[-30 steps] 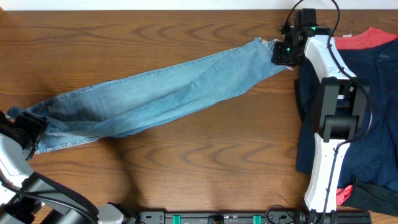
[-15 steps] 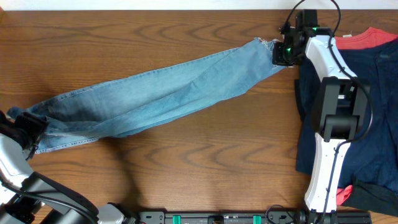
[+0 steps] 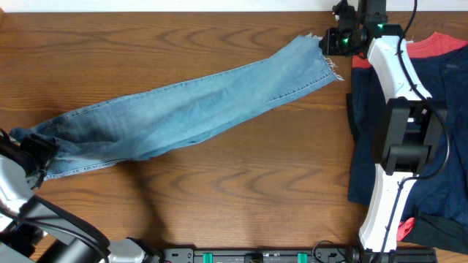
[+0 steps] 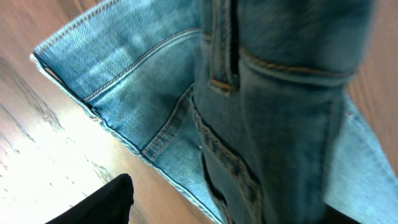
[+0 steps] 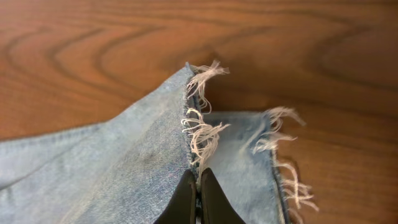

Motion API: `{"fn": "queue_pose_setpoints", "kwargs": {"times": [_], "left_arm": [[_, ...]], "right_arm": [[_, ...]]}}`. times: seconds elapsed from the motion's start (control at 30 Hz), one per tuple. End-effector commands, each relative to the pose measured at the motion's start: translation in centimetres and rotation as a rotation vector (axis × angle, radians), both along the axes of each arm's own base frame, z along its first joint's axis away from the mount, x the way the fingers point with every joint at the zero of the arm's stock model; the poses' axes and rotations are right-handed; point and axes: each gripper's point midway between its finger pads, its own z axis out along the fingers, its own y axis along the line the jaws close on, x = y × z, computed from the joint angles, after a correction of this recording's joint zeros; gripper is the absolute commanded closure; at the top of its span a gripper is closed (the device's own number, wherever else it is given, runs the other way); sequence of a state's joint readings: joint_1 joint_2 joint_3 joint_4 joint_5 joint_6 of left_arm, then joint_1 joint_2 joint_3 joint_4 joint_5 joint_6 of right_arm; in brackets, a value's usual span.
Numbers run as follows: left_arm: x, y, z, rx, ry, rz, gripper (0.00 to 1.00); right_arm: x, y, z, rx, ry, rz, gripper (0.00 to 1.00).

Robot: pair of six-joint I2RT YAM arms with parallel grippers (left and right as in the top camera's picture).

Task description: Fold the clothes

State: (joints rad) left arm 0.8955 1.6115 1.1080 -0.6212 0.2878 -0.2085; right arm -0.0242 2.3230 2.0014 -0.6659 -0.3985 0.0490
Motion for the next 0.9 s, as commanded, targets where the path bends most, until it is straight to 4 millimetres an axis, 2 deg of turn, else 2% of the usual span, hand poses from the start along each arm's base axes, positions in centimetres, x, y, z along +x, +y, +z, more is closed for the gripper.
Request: {"fn": "queue_pose_setpoints", "kwargs": {"times": [0.0,0.13,0.27,0.37,0.43,0.5,0.7,0.77,0.87], "left_arm": [[0.0,0.0,-1.2,-0.02,0.029,-0.009,0.31],[0.6,-0.2,-1.0,-0.03,0.0,-0.021,0.3],[0.5,-0.8,-1.1,-0.06,-0.001,-0.028,0.3],[0.0,-1.6,-1.0,-0.095,0.018,-0.034,0.3],[-0.1,-1.8,-0.1,-0.098,0.021,-0.037,0.3],[0.0,-1.6,1.3,-0.08,0.01,-0.045,0.27],[0.9,-0.5,7.4,0.071,-0.071,-0.109,0.27],[0.7,0.5,8.2,0.14,-0.068,-0.099,0.27],[0.7,1.6,8.1,0.195,-0.042,-0.104,0.27]], "right_arm": [[0.7,-3.4,1.0,-0.037,-0.016,-0.124,0.99],[-0.2,-4.8,-1.0,-0.096,0.053,-0.165,0.99],[-1.8,-4.8,-3.7,-0.106,0.155,-0.162,0.98],[-2.6,-4.6,-4.9,-0.112,0.201,-0.148,0.75],[-2.8,-4.5,-4.9,-0.121,0.203,-0.131,0.52],[-2.8,-4.5,-4.8,-0.123,0.199,-0.12,0.44],[-3.4,-3.7,-4.4,-0.083,0.217,-0.097,0.43],[-3.6,-3.5,-3.8,-0.075,0.214,-0.093,0.44],[-3.7,-3.4,-2.8,-0.073,0.205,-0.091,0.44]]}}
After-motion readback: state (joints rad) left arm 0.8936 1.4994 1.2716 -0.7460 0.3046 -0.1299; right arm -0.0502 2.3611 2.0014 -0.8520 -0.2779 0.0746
